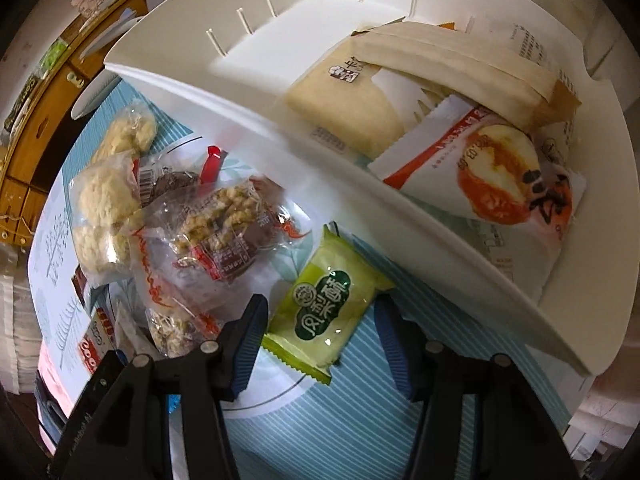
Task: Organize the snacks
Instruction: 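Grasp the red Cookies bag with left gripper while right grasps the green packet, then lift the Cookies bag with left gripper while right carries the green packet to the tray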
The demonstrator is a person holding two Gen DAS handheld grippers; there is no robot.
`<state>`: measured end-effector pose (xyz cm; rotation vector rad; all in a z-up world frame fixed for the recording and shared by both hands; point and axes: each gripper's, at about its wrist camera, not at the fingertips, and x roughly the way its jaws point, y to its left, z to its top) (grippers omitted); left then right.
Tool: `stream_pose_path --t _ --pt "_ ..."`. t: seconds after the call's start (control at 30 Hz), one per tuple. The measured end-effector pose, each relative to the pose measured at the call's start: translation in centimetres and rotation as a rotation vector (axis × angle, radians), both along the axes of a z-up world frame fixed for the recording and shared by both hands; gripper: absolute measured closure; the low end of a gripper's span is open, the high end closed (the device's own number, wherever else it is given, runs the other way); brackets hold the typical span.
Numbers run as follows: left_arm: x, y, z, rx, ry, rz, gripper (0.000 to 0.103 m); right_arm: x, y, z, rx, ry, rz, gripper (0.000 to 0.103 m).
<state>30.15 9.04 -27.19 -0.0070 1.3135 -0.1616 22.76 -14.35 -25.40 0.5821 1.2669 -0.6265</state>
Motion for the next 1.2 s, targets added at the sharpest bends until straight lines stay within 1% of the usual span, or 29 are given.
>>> stream_pose_path --t 0.13,0.2,0.27,0.33,0.43,0.53,0.7,0.9,1.03,1.2 --pt "-1.0 0.0 0.1 0.009 -0.046 0.005 0.031 0.4 0.7 -0.1 0.008 0.010 0.039 0.055" --pt "-1.2 0.0 0.2 0.012 -0.055 0.014 0.035 0.6 0.7 -0.1 0.018 0.016 0.061 0.056" --pt "-1.3 0.4 0.2 0.007 -0.059 0.024 0.038 0.5 0.6 -0.1 0.028 0.019 0.080 0.058" --pt "-1.3 0.5 0.2 0.006 -0.060 0.030 0.044 -0.1 0.6 -0.2 0.040 0.017 0.091 0.059" --pt "-1.4 1.2 0.3 -0.011 -0.048 0.052 0.051 -0.7 0.8 -0.2 0.059 0.027 0.117 0.061" --pt "-2.0 2.0 0.3 -0.015 -0.025 0.091 0.052 -1.3 1.1 -0.6 0.070 0.034 0.141 0.062" --pt "-3.4 2.2 0.3 -0.011 0.010 0.102 0.053 -2.8 2.5 -0.8 0.099 0.046 0.187 0.062" --pt "-6.1 2.7 0.5 -0.007 0.053 0.117 0.053 -5.6 5.2 -1.2 0.136 0.047 0.262 0.062" --pt "-8.0 2.7 1.2 -0.006 0.067 0.118 0.053 -6.7 7.2 -0.8 0.164 0.014 0.352 0.062" --pt "-10.5 2.2 2.8 -0.012 0.084 0.113 0.053 -7.7 9.3 1.1 0.154 -0.050 0.489 0.062"
